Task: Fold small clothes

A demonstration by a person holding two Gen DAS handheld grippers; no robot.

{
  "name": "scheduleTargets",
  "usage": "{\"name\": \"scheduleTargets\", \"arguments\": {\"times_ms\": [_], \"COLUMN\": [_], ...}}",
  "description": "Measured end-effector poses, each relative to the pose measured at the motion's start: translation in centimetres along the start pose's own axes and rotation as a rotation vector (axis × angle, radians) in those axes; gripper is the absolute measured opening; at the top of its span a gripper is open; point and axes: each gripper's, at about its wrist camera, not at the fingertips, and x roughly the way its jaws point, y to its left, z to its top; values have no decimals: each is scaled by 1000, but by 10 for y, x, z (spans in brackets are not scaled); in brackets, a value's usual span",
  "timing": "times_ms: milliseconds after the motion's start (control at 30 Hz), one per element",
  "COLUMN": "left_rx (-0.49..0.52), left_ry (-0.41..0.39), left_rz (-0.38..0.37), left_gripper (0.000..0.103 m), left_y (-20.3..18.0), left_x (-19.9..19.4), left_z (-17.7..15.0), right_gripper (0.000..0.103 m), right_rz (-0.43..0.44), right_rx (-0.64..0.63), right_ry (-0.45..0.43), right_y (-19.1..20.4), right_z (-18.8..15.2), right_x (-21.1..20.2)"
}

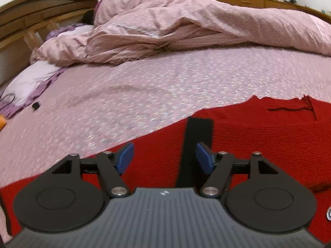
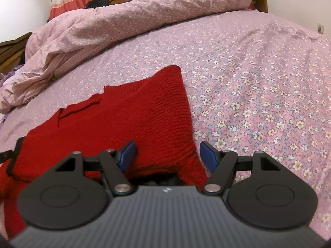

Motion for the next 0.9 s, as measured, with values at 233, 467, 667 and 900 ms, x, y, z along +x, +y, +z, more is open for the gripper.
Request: {"name": "scheduleTargets", "arguments": {"times_ms": [233, 467, 667, 900], "left_rx": [-85, -242, -400, -610], "left_ry": [34, 75, 139, 183], "left_rz": [62, 103, 151, 158], "left_gripper": [81, 90, 90, 90], "left_y": [40, 83, 117, 149], "left_x": [-28, -53, -68, -71], "left_z": [-12, -32, -62, -102], "right_gripper": [70, 70, 71, 71], "right_rz": [-17, 1, 21, 30], "right_rx": [-23, -41, -72, -120], "right_ry": [-18, -36, -20, 41], "right_y": [2, 8, 15, 23], "right_z": [-1, -4, -12, -32], "right_x": [-24, -51, -65, -61]}}
